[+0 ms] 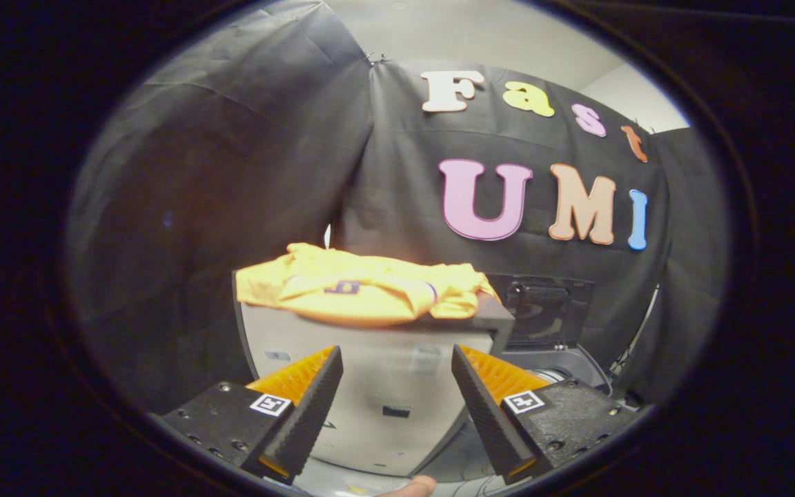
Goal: Put the clothes into the washing machine and then close the washing machine lid.
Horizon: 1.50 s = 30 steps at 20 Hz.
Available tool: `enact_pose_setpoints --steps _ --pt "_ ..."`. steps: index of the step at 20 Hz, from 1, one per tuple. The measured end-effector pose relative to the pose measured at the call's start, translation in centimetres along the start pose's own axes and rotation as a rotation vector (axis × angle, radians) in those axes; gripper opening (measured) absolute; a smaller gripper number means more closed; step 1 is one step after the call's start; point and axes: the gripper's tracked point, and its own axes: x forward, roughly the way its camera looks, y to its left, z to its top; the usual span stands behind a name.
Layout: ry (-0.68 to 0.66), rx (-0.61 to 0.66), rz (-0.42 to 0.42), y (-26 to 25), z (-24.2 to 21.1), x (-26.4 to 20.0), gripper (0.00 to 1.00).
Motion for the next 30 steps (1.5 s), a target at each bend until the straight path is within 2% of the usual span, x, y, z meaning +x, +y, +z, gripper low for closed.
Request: enact_pose_setpoints --steps 2,5,10,12,15,18,21,22,23,25,26,28,30 --pt "0.017 -0.018 -0.001 0.9 2.8 2.5 0.96" --pt "0.022 0.048 -0.009 1.8 6.1 6.8 0.96" --pt "0.129 0.143 -0.098 -0.1 8.4 14.3 0.95" --pt "0.169 0.168 -0.065 0.4 8.3 17.4 0.95" --pt "0.332 0.148 -0.057 0.8 5.6 20.5 0.94" --pt "0.430 0.183 0.001 3.0 3.7 23.7 0.96" --pt "0.600 0.135 -0.031 2.6 0.7 23.4 0.96" --pt "0.541 0.145 -0.061 2.5 1.1 24.7 0.95" --pt "0.600 0.138 -0.054 2.8 0.8 24.8 0.94" --pt "0.621 0.113 -0.018 3.6 1.3 24.7 0.94" --pt "0.656 0.108 -0.004 4.0 1.2 24.4 0.83" --pt "0.642 0.113 -0.036 4.0 1.6 24.7 0.62" --pt "0.625 0.101 -0.085 3.1 1.6 24.5 0.26"
